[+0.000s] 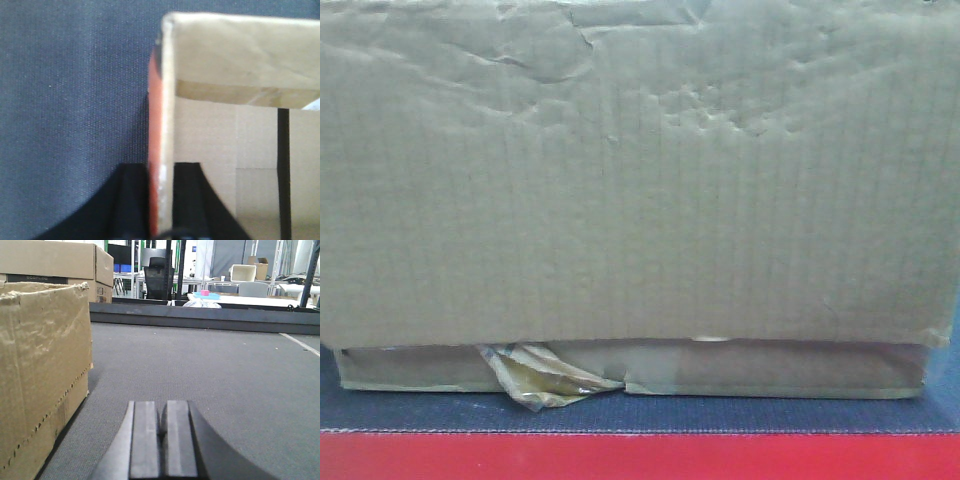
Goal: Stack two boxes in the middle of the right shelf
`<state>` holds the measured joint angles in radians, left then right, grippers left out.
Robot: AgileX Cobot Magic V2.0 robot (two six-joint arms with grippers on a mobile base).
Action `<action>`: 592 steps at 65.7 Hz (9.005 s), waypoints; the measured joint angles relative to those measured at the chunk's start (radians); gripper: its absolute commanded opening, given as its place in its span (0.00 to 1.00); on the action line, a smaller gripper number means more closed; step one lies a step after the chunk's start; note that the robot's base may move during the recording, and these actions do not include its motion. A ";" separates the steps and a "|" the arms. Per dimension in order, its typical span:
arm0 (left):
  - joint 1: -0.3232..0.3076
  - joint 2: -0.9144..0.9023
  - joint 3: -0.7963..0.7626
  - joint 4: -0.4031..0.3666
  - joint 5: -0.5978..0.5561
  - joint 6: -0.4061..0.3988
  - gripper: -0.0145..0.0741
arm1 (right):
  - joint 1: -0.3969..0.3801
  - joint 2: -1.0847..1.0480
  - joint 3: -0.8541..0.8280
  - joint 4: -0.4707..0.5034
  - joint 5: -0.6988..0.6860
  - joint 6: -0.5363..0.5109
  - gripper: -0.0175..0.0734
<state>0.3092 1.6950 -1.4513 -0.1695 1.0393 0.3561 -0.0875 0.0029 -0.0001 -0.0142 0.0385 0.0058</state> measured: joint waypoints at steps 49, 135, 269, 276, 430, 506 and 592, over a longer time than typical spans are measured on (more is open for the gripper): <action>-0.033 -0.170 -0.625 0.074 0.119 -0.386 0.04 | 0.000 0.000 0.000 0.000 0.000 0.000 0.01; -0.849 0.128 -0.429 0.414 0.200 -0.931 0.04 | 0.000 0.000 0.000 0.000 0.000 0.000 0.01; -0.688 -0.019 -0.149 0.336 0.186 -0.796 0.52 | 0.000 0.000 0.000 0.000 0.000 0.000 0.01; -0.688 -0.019 -0.138 0.336 0.186 -0.796 0.52 | 0.000 0.000 0.000 0.000 0.000 0.000 0.01; -0.688 -0.019 -0.135 0.294 0.185 -0.787 0.52 | 0.251 1.321 -1.432 -0.173 1.049 0.362 0.02; -0.688 -0.019 -0.135 0.292 0.185 -0.785 0.52 | 0.391 1.557 -1.480 0.002 1.190 0.361 0.58; -0.734 -0.047 -0.132 0.401 0.156 -0.911 0.04 | 0.433 1.573 -1.515 -0.098 1.191 0.425 0.01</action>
<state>-0.4243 1.6477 -1.5830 0.2313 1.1954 -0.5553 0.3453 1.5758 -1.5148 -0.1121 1.2291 0.4312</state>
